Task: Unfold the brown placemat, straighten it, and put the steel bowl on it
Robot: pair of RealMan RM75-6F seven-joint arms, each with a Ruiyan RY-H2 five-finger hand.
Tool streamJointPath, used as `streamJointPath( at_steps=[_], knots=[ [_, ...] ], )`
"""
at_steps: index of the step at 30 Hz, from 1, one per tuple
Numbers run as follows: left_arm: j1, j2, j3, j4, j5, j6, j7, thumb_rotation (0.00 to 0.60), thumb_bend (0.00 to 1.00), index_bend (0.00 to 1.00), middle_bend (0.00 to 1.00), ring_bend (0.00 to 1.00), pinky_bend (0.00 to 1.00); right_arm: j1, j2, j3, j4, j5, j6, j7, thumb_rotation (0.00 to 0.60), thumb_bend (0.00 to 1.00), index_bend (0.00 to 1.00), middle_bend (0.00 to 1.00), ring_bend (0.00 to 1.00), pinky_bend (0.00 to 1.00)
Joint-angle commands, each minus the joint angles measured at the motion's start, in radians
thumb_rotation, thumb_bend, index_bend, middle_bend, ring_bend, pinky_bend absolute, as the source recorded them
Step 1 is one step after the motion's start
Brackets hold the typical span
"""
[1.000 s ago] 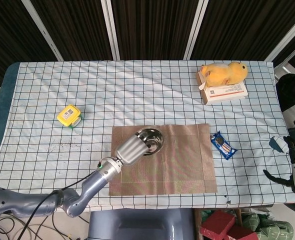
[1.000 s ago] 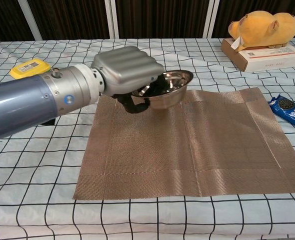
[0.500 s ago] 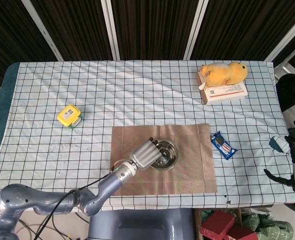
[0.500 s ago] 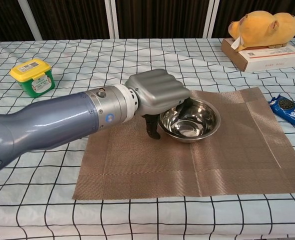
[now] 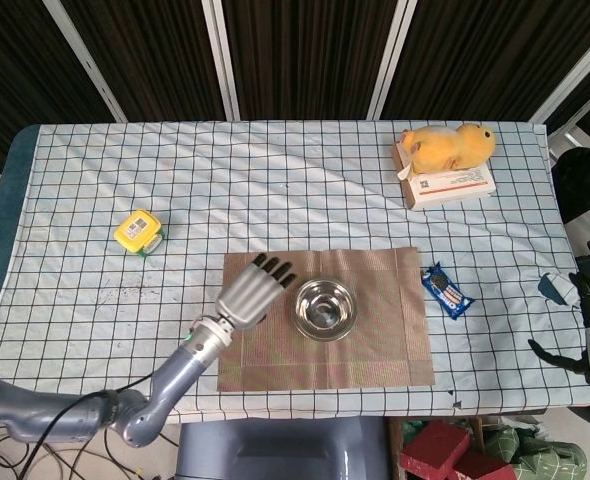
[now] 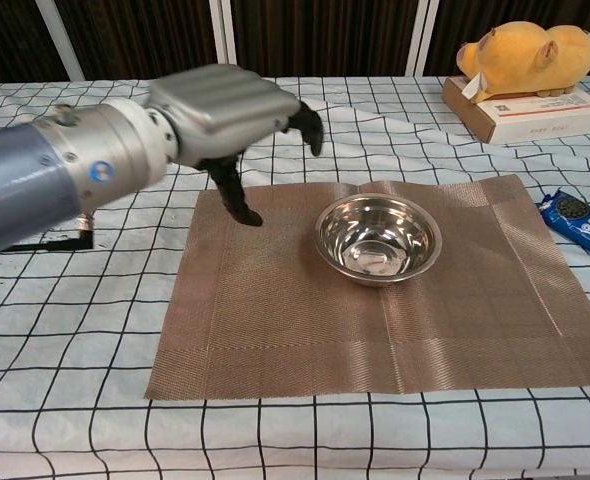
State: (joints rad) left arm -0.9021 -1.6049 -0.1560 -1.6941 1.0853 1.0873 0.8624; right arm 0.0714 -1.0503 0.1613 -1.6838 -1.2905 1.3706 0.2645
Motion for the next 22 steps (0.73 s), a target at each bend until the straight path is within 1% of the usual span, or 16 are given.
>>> streamJointPath(
  at_steps=[1, 2, 3, 6, 9, 10, 13, 16, 22],
  knots=[
    [0.127, 0.152, 0.044, -0.116, 0.036, 0.134, -0.083, 0.6, 0.07, 0.26, 0.21, 0.19, 0.26, 0.0, -0.003, -0.002, 0.003, -0.003, 0.003, -0.012, 0.6, 0.11, 0.0, 0.0, 0.0, 0.16],
    [0.138, 0.167, 0.05, -0.125, 0.042, 0.143, -0.091, 0.6, 0.07, 0.26, 0.21, 0.19, 0.25, 0.0, -0.004, -0.002, 0.003, -0.003, 0.004, -0.014, 0.6, 0.11, 0.0, 0.0, 0.0, 0.16],
    [0.176, 0.215, 0.07, -0.151, 0.054, 0.177, -0.118, 0.6, 0.07, 0.25, 0.21, 0.18, 0.25, 0.001, -0.005, -0.003, 0.004, -0.004, 0.005, -0.02, 0.6, 0.11, 0.0, 0.0, 0.0, 0.16],
    [0.258, 0.304, 0.114, -0.191, 0.086, 0.252, -0.18, 0.6, 0.07, 0.23, 0.18, 0.16, 0.23, 0.001, -0.007, -0.003, 0.003, -0.002, 0.005, -0.025, 0.6, 0.11, 0.0, 0.0, 0.0, 0.16],
    [0.343, 0.38, 0.163, -0.204, 0.125, 0.321, -0.255, 0.6, 0.07, 0.15, 0.12, 0.1, 0.19, 0.002, -0.01, -0.003, 0.005, -0.002, 0.006, -0.039, 0.6, 0.11, 0.0, 0.0, 0.0, 0.16],
    [0.368, 0.399, 0.176, -0.203, 0.135, 0.338, -0.279, 0.6, 0.07, 0.12, 0.1, 0.08, 0.17, 0.003, -0.012, -0.004, 0.005, -0.003, 0.008, -0.044, 0.6, 0.11, 0.0, 0.0, 0.0, 0.16],
    [0.442, 0.449, 0.214, -0.193, 0.146, 0.384, -0.348, 0.6, 0.06, 0.05, 0.05, 0.05, 0.12, 0.004, -0.018, -0.007, 0.005, -0.009, 0.011, -0.062, 0.6, 0.11, 0.0, 0.0, 0.0, 0.16],
    [0.509, 0.479, 0.241, -0.161, 0.177, 0.429, -0.415, 0.6, 0.05, 0.01, 0.02, 0.02, 0.08, 0.004, -0.024, -0.013, 0.008, -0.02, 0.019, -0.084, 0.6, 0.11, 0.0, 0.0, 0.0, 0.16],
    [0.615, 0.477, 0.263, -0.084, 0.201, 0.502, -0.52, 0.6, 0.05, 0.0, 0.0, 0.02, 0.07, 0.005, -0.035, -0.019, 0.019, -0.035, 0.028, -0.112, 0.6, 0.11, 0.0, 0.0, 0.0, 0.16]
  ],
)
